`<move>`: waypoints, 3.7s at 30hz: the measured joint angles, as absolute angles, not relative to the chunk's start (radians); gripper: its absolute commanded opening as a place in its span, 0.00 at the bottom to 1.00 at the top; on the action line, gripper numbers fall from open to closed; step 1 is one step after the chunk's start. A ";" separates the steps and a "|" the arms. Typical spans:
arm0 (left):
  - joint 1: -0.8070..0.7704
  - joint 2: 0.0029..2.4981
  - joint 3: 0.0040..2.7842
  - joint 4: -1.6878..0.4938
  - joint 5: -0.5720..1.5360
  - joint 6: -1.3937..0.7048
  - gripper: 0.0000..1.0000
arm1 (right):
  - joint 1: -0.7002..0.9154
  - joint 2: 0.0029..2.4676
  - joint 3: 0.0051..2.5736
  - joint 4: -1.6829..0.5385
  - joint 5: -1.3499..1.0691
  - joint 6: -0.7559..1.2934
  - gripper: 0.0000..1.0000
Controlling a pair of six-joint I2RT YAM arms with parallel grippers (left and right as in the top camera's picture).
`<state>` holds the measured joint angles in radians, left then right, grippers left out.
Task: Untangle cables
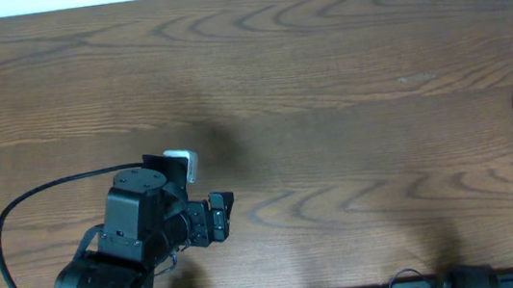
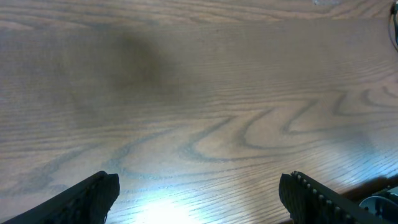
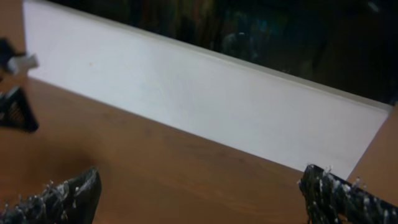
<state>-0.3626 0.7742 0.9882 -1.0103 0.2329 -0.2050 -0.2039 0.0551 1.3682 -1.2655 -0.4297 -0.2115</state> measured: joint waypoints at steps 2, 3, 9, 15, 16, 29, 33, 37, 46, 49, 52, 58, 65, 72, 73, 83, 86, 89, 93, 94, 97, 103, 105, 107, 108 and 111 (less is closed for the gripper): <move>-0.363 0.774 0.988 -1.011 0.233 -0.205 0.88 | -0.191 0.029 1.374 -1.332 -0.430 -0.246 0.99; -0.363 0.774 0.989 -1.011 0.233 -0.205 0.88 | -0.186 0.019 1.381 -1.365 -0.430 -0.266 0.99; -0.363 0.774 0.988 -1.013 0.233 -0.201 0.88 | -0.173 0.007 1.386 -1.316 -0.430 -0.346 0.99; -0.363 0.774 0.988 -1.016 0.233 -0.201 0.88 | -0.173 0.006 1.224 -1.052 -0.430 -0.366 0.99; -0.363 0.774 0.989 -1.018 0.233 -0.201 0.88 | -0.173 0.007 1.182 -1.008 -0.430 -0.361 0.99; -0.363 0.774 0.989 -1.026 0.233 -0.194 0.89 | -0.173 0.011 0.620 -0.204 -0.369 -0.136 0.99; -0.363 0.774 0.988 -1.026 0.233 -0.188 0.89 | -0.173 0.012 0.453 0.020 -0.329 -0.053 0.99; -0.363 0.774 0.988 -1.025 0.233 -0.186 0.89 | -0.173 0.011 0.293 0.209 -0.309 0.030 0.99; -0.363 0.774 0.988 -1.025 0.233 -0.185 0.89 | -0.173 0.011 0.073 0.357 -0.218 0.179 0.99; -0.363 0.774 0.989 -1.025 0.232 -0.185 0.89 | -0.173 0.011 0.056 0.332 -0.199 0.194 0.99; -0.363 0.774 0.988 -1.026 0.233 -0.185 0.89 | -0.173 0.011 0.055 0.283 -0.179 0.201 0.99; -0.363 0.774 0.988 -1.031 0.233 -0.183 0.89 | -0.173 0.011 0.054 0.187 -0.159 0.205 0.99; -0.363 0.774 0.988 -1.041 0.233 -0.183 0.89 | -0.173 0.012 0.050 -0.050 -0.144 0.207 0.99; -0.363 0.774 0.988 -1.041 0.233 -0.183 0.89 | -0.173 0.012 0.048 -0.149 -0.140 0.210 0.99; -0.363 0.774 0.988 -1.041 0.233 -0.183 0.89 | -0.173 0.012 0.048 -0.152 -0.140 0.210 0.99; -0.363 0.774 0.988 -1.041 0.233 -0.183 0.89 | -0.173 0.012 0.048 -0.152 -0.141 0.250 0.99; -0.363 0.774 0.989 -1.041 0.233 -0.183 0.89 | -0.173 0.012 0.048 -0.152 -0.141 0.254 0.99; -0.363 0.774 0.988 -1.041 0.233 -0.183 0.89 | -0.173 0.012 0.048 -0.152 -0.141 0.257 0.99; -0.363 0.774 0.988 -1.041 0.233 -0.183 0.89 | -0.173 0.012 0.048 -0.152 -0.141 0.257 0.99; -0.363 0.774 0.988 -1.041 0.233 -0.183 0.89 | -0.173 0.012 0.048 -0.152 -0.141 0.257 0.99; -0.363 0.774 0.988 -1.041 0.233 -0.183 0.89 | -0.173 0.012 0.048 -0.152 -0.141 0.257 0.99; -0.363 0.774 0.988 -1.041 0.233 -0.183 0.89 | -0.173 0.012 0.048 -0.152 -0.141 0.257 0.99; -0.363 0.774 0.988 -1.041 0.233 -0.183 0.89 | -0.171 0.012 0.048 -0.152 -0.141 0.257 0.99; -0.363 0.774 0.988 -1.041 0.233 -0.183 0.89 | -0.153 0.012 0.048 -0.152 -0.139 0.257 0.99; -0.363 0.774 0.989 -1.041 0.233 -0.183 0.89 | -0.138 0.012 0.048 -0.152 -0.139 0.257 0.99; -0.363 0.774 0.988 -1.041 0.232 -0.183 0.89 | -0.067 0.012 0.048 -0.152 -0.140 0.257 0.99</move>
